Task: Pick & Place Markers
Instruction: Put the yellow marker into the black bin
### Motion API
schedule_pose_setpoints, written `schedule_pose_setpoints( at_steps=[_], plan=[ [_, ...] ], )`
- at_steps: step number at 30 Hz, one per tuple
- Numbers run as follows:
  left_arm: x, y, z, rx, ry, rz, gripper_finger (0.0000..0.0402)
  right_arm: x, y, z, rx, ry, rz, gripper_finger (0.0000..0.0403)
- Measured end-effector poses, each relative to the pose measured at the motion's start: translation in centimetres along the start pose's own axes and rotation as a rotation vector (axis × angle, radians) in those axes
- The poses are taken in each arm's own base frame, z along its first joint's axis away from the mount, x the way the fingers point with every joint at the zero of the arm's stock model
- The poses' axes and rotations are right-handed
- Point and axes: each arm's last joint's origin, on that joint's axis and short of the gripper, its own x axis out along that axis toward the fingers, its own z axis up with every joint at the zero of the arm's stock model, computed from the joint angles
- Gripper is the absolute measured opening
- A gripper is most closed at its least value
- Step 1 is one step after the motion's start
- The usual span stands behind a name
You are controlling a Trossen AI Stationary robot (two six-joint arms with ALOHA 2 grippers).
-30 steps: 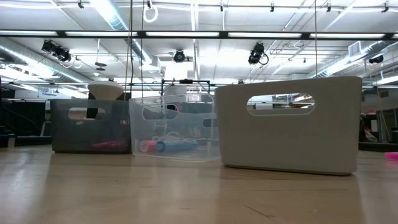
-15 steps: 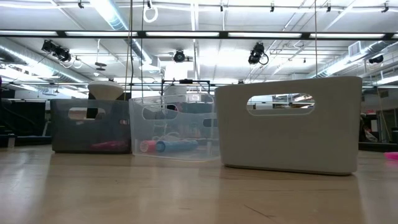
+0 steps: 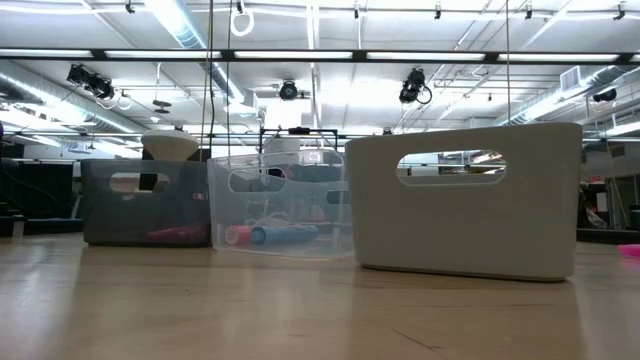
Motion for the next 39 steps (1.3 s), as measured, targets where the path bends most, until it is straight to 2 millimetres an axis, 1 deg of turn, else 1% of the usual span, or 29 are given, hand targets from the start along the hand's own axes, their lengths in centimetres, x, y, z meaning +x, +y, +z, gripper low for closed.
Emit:
schedule_pose_setpoints(
  at_steps=[6,11,14,20,23,25,29,32,39],
  plan=[
    [0.1,0.0,0.2,0.004,-0.024,0.021,0.013,0.8,0.1,-0.6,0.033,0.007,-0.008,0.0009],
    [0.1,0.0,0.1,-0.001,-0.024,0.024,0.0125,0.9,0.1,-0.6,0.032,-0.001,-0.002,0.0009],
    [0.1,0.0,0.1,-0.007,-0.024,0.023,0.0107,0.9,0.1,-0.6,0.035,0.0,-0.003,0.0009],
    [0.1,-0.1,0.1,-0.026,-0.018,-0.014,0.004,0.8,0.1,-0.7,0.051,0.007,-0.001,0.0009],
    [0.1,-0.1,0.1,-0.028,-0.016,-0.025,0.0036,0.8,0.1,-0.7,0.053,0.009,0.0,0.0018],
    [0.1,-0.1,0.2,-0.033,-0.016,-0.027,0.0036,0.8,0.1,-0.7,0.052,0.01,0.0,0.0032],
    [0.1,-0.1,0.2,-0.04,-0.027,-0.018,0.0036,0.8,0.1,-0.9,0.055,0.031,-0.005,0.0074],
    [0.0,0.0,0.3,-0.039,-0.032,0.002,0.0036,0.7,0.0,-1.1,0.07,0.06,-0.008,0.0111],
    [0.0,0.2,0.0,-0.058,-0.012,0.06,0.0036,-0.5,-0.1,-0.4,0.063,0.073,-0.001,0.0207]
  ],
)
